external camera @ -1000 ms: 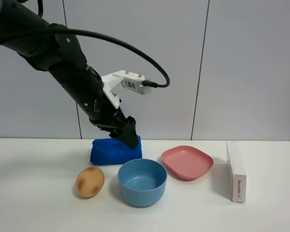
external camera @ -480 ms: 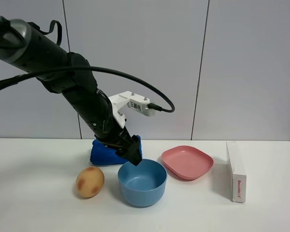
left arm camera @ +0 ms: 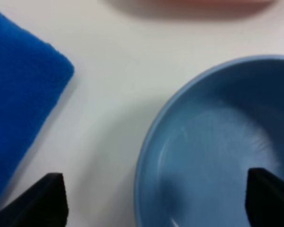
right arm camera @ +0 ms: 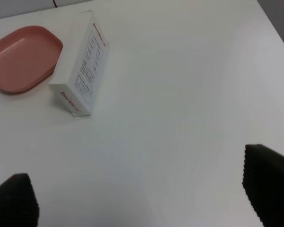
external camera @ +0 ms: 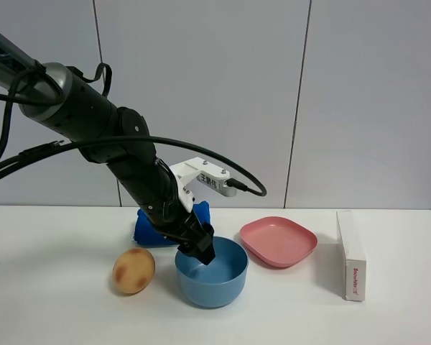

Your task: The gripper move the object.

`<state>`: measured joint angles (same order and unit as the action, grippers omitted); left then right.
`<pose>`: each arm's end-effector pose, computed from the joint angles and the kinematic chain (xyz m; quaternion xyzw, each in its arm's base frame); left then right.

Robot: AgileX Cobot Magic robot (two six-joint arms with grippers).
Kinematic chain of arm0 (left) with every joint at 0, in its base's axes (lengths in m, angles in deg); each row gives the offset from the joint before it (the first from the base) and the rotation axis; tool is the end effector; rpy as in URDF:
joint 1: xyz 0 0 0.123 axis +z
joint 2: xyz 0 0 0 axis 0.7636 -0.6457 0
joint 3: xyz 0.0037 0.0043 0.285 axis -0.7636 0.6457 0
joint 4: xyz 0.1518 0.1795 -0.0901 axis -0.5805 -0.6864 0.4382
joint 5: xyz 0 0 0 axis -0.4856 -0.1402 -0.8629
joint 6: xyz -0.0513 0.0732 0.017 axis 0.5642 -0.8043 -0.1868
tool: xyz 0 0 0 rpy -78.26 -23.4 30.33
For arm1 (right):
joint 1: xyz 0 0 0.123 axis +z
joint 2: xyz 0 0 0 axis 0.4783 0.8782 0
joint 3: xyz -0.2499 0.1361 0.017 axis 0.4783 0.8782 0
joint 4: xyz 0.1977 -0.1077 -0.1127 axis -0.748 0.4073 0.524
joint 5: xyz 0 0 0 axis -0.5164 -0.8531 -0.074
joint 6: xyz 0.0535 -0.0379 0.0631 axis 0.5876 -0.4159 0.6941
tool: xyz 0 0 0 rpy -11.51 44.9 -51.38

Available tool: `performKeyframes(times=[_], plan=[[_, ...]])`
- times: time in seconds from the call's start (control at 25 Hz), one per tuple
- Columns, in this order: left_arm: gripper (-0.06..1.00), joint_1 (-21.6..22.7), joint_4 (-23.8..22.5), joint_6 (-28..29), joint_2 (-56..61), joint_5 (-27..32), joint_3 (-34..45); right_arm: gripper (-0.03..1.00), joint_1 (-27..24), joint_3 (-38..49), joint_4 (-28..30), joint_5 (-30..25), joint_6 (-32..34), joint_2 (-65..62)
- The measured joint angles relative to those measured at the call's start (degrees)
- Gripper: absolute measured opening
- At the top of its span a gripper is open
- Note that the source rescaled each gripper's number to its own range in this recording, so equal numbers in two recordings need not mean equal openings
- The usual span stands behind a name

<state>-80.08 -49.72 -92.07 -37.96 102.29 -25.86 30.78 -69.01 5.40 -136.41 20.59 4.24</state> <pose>0.3732 -0.2332 0.1314 0.4024 0.8677 -0.1008 0.2740 -0.0039 -0.0008 0.2746 0.0088 0.8546 0.0216 0.5188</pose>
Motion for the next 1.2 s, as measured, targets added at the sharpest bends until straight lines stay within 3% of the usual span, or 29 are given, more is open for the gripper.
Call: performKeyframes(times=[0.16, 0.4, 0.52, 0.8, 1.2], plan=[[0.8, -0.1, 0.0, 0.0, -1.0, -0.2, 0.0, 1.0, 0.0, 0.0, 0.0, 0.0, 0.0, 0.0], [0.22, -0.1, 0.1, 0.0, -1.1, -0.6, 0.0, 1.0, 0.0, 0.0, 0.0, 0.0, 0.0, 0.0], [0.03, -0.1, 0.1, 0.0, -1.1, -1.1, 0.0, 1.0, 0.0, 0.0, 0.0, 0.0, 0.0, 0.0], [0.0, -0.1, 0.1, 0.0, -1.1, -0.1, -0.7, 1.0, 0.0, 0.0, 0.0, 0.0, 0.0, 0.0], [0.0, -0.1, 0.0, 6.7, -0.3, 16.7, -18.2, 1.0, 0.0, 0.0, 0.0, 0.0, 0.0, 0.0]])
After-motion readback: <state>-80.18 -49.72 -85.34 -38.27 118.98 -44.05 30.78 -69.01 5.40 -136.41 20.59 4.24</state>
